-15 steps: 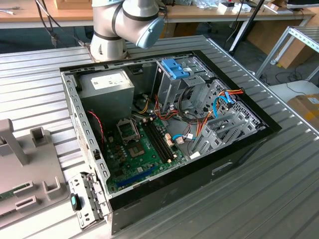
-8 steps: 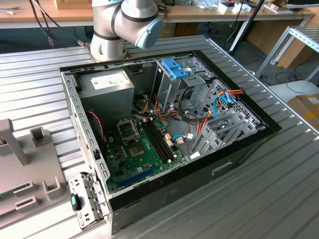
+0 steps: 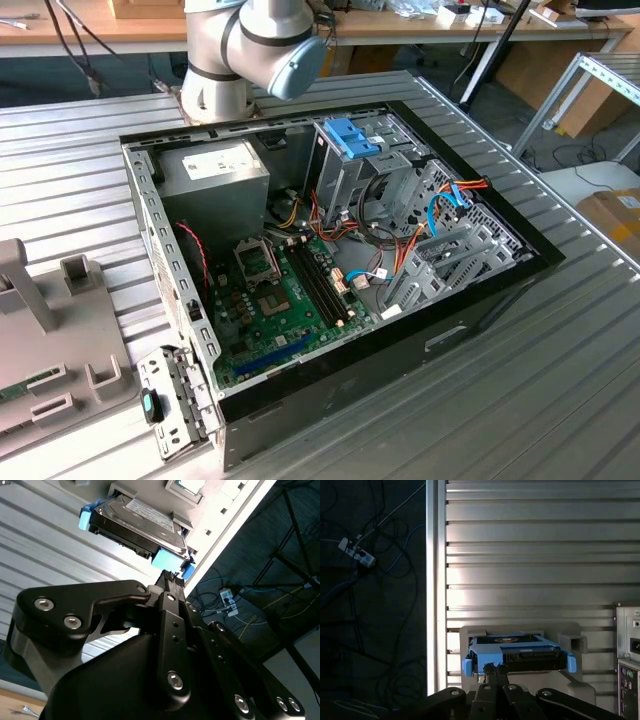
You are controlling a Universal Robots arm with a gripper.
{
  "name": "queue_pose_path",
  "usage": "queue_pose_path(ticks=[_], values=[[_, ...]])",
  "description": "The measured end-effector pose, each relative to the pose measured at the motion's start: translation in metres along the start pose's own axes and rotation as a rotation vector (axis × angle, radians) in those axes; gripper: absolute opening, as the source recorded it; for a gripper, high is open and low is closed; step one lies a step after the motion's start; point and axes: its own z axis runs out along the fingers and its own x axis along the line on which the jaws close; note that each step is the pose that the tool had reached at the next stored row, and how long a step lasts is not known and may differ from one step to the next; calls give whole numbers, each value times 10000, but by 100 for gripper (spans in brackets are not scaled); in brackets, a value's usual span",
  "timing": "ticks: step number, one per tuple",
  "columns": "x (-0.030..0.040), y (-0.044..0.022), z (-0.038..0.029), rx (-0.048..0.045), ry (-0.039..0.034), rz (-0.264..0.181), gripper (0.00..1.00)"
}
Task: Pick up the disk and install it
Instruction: 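Reach for the disk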
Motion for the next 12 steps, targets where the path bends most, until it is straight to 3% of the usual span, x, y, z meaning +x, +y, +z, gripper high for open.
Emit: queue_pose_path(ticks=[8,12], values=[[9,12,17,6,0,-4,11],[3,-19,18,7,0,-4,11]])
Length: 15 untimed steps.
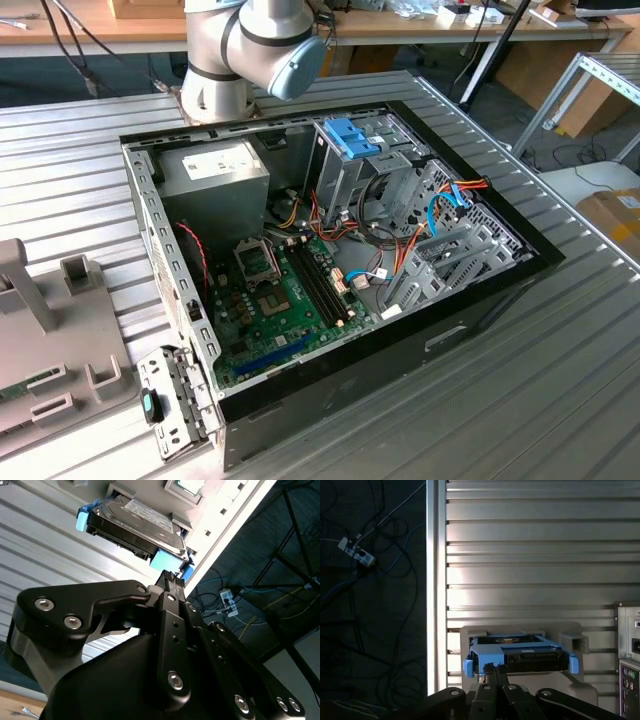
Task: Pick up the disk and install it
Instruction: 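Reach for the disk, then pick up the disk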
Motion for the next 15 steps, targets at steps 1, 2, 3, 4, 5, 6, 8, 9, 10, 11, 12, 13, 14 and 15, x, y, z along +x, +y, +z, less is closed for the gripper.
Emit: queue_pose_path(ticks=[1,2,3,4,5,6,8,9,10,11,12,13,14,15], values=[[0,0,0,0,0,1,11],[0,-12,-1,0,1,1,11],[0,-20,-1,0,1,0,11],[0,-20,-1,0,1,1,11],[0,-20,-2,0,1,1,11],[0,-21,-1,0,1,1,11],[0,-21,-1,0,1,1,11],[0,-22,-2,0,1,0,11],[0,-22,-1,0,1,1,11],[0,-23,-1,0,1,1,11],[0,-23,-1,0,0,1,11],[0,-24,-2,0,1,0,11],[0,-24,-1,0,1,-11,11],[0,-24,-2,1,3,-45,11]])
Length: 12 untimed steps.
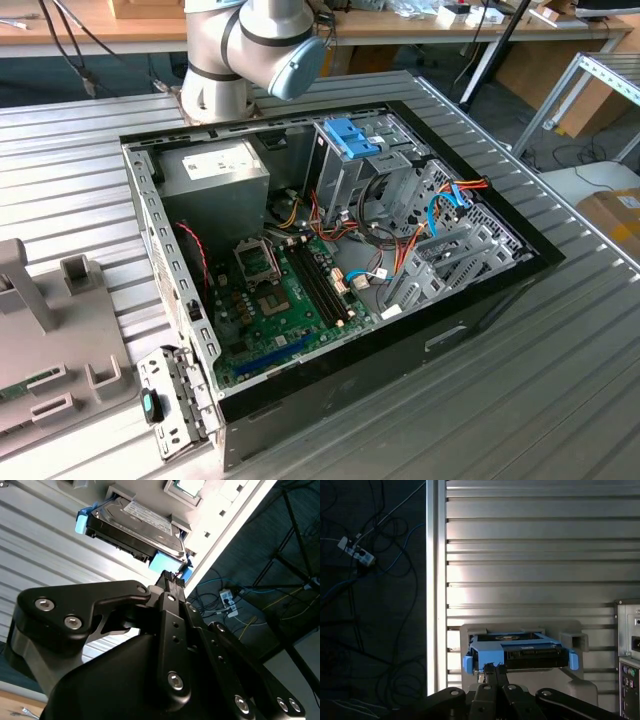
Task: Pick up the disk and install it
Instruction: 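Pick up the disk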
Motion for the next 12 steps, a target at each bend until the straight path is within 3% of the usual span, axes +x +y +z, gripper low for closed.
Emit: queue_pose_path(ticks=[3,6,7,12], values=[[0,0,1,5,15,-420,11],[0,0,1,17,46,-1203,11],[0,1,1,24,69,-1796,11],[0,3,2,45,128,-3326,11]])
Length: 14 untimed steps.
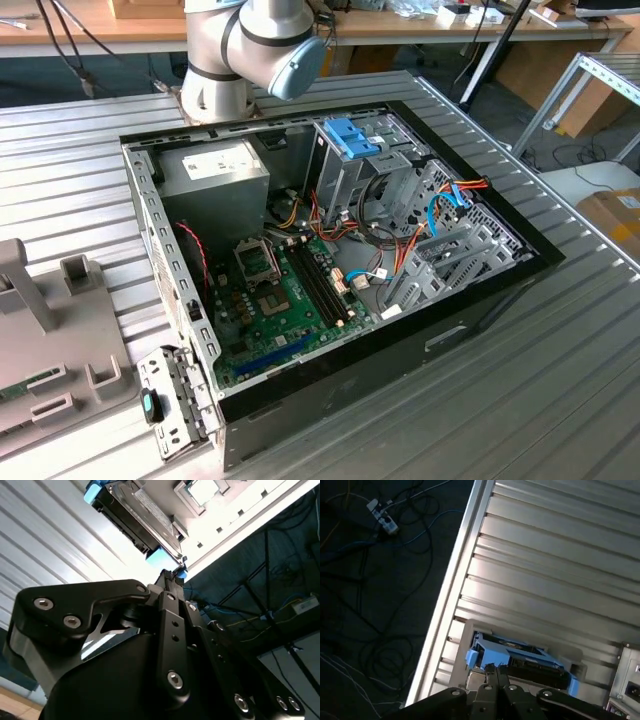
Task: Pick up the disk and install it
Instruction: 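Pick up the disk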
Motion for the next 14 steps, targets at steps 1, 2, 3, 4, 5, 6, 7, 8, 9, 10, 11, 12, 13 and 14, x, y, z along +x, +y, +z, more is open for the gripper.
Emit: queue_pose_path(ticks=[1,2,3,4,5,6,7,8,9,10,11,12,13,14], values=[[0,0,0,4,11,-272,11],[0,0,0,8,23,-572,11],[0,0,1,10,29,-766,11],[0,0,1,12,36,-926,11],[0,0,1,19,56,-1420,11],[0,0,2,22,63,-1631,11],[0,0,1,23,66,-1696,11],[0,0,1,23,67,-1708,11],[0,0,1,23,66,-1709,11],[0,0,1,23,66,-1710,11],[0,0,1,23,67,-1709,11],[0,0,2,23,66,-1709,11],[0,0,1,23,66,-1714,11],[0,0,2,23,67,-1747,11]])
